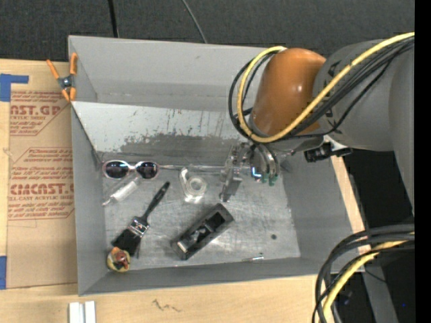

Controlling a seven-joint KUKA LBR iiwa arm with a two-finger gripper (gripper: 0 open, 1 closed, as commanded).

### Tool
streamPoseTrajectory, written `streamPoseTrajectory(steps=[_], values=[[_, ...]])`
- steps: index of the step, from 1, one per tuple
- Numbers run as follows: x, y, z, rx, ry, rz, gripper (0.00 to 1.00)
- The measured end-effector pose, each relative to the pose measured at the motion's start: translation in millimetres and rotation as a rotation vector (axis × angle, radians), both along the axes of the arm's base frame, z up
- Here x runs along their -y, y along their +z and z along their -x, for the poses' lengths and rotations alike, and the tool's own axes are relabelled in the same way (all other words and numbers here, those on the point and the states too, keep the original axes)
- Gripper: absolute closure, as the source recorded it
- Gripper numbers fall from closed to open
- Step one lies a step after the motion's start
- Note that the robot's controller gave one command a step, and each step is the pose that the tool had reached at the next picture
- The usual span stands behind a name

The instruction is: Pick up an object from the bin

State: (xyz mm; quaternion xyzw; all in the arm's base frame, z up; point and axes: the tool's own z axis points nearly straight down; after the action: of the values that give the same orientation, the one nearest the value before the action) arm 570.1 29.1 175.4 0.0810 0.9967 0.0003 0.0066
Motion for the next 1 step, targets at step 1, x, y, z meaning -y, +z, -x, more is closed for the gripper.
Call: streamPoseTrajectory(steps=[1], values=[[3.4,-24.2,34.0,-0.019,0.023,0.000,1.00]])
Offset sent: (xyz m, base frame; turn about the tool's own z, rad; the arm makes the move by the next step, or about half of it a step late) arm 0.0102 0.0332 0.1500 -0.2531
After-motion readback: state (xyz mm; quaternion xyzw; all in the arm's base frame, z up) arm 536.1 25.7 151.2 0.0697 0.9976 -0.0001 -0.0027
